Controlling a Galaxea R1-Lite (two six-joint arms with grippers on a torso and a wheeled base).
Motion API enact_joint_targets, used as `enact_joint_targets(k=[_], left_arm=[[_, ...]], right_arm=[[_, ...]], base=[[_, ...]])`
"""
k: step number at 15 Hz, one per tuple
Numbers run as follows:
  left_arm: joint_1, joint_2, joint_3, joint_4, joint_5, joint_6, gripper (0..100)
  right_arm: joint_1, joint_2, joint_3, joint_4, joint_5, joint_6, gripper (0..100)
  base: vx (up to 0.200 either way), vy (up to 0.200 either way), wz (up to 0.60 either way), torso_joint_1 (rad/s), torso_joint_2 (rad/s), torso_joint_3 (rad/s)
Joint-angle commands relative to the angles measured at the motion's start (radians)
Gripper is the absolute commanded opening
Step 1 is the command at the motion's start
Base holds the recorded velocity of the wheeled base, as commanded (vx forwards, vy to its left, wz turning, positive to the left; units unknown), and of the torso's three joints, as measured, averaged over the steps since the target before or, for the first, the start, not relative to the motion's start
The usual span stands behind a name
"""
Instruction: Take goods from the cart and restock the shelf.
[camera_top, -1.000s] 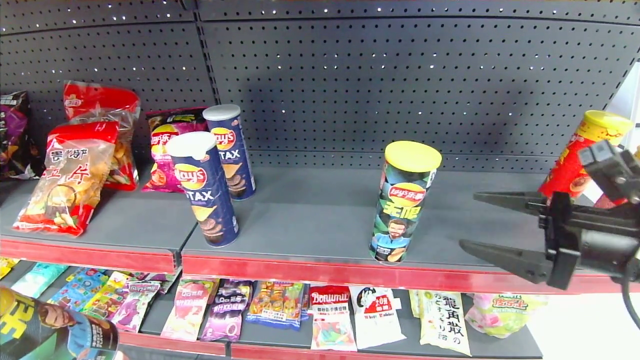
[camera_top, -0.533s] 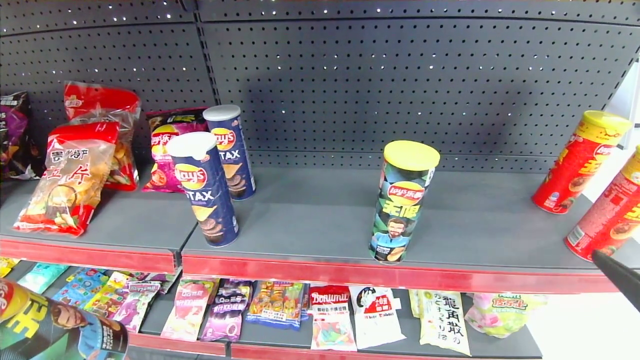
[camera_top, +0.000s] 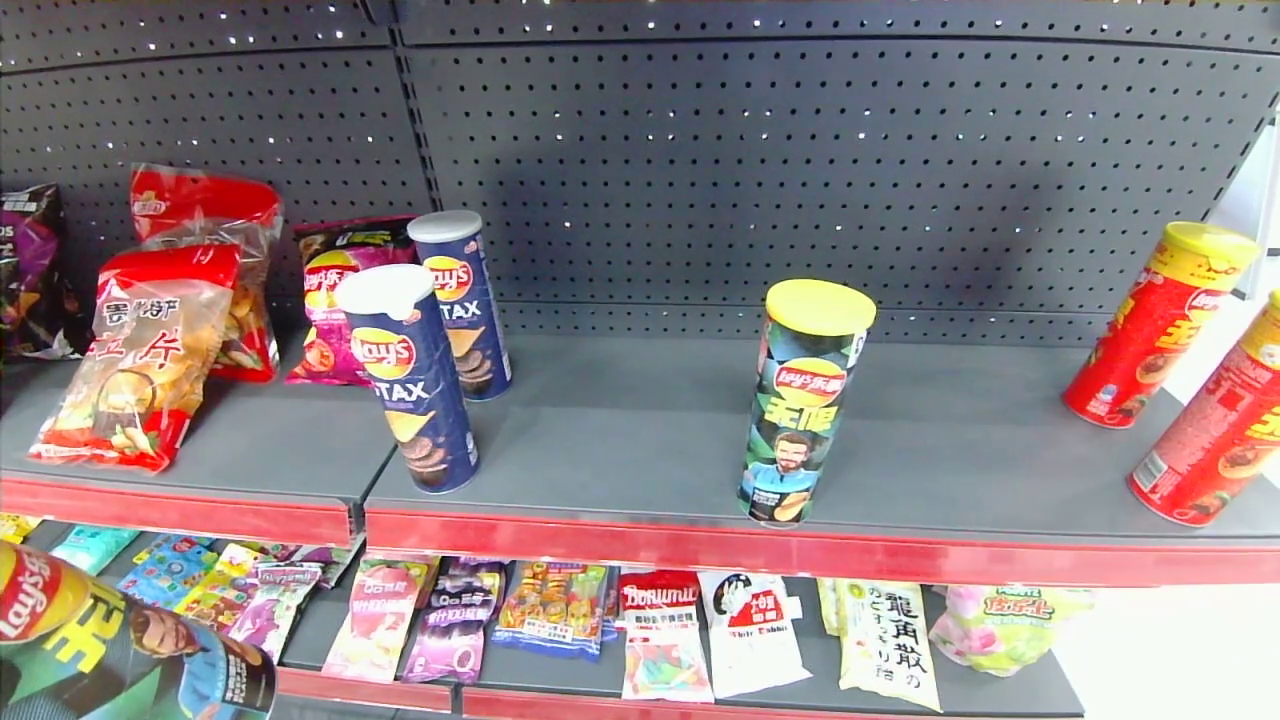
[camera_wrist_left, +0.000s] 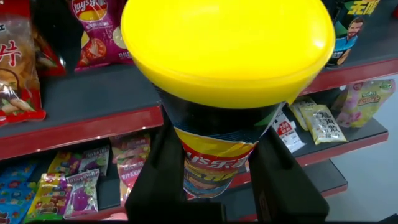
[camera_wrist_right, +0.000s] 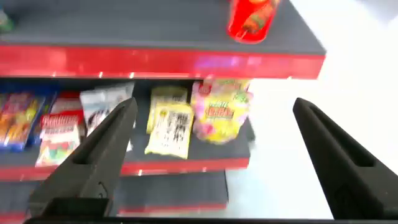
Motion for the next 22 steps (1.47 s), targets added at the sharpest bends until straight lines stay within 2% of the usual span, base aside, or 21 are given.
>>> enact_joint_targets(k=[1, 4, 9, 10, 18, 22], left_arm=[[0.000, -0.003, 0.017, 0.000, 0.001, -0.003, 0], [0.000, -0.015, 0.030, -0.003, -0.001, -0.004, 0], [0.000, -0.026, 0.030, -0.017, 0.001, -0.007, 0], [0.000, -0.024, 0.025, -0.018, -0.001, -0.007, 0], [0.000, -0.021, 0.025, -0.038, -0.001, -0.007, 0], [0.000, -0.018, 0.016, -0.038, 0.001, -0.009, 0]], right_arm=[[-0.021, -0.125, 0.057, -0.013, 0.004, 0.000, 100], [0.033, -0.191, 0.154, -0.124, 0.093, 0.005, 100], [0.038, -0.197, 0.158, -0.136, 0.141, 0.029, 100], [0.036, -0.207, 0.180, -0.130, 0.182, 0.048, 100], [0.036, -0.207, 0.180, -0.128, 0.188, 0.081, 100], [0.036, -0.207, 0.180, -0.128, 0.188, 0.081, 100]], base=[[0.000, 0.000, 0.00, 0.000, 0.00, 0.000], [0.000, 0.000, 0.00, 0.000, 0.00, 0.000], [0.000, 0.000, 0.00, 0.000, 0.00, 0.000], [0.000, 0.000, 0.00, 0.000, 0.00, 0.000], [0.000, 0.000, 0.00, 0.000, 0.00, 0.000], [0.000, 0.000, -0.60, 0.001, 0.00, 0.000]])
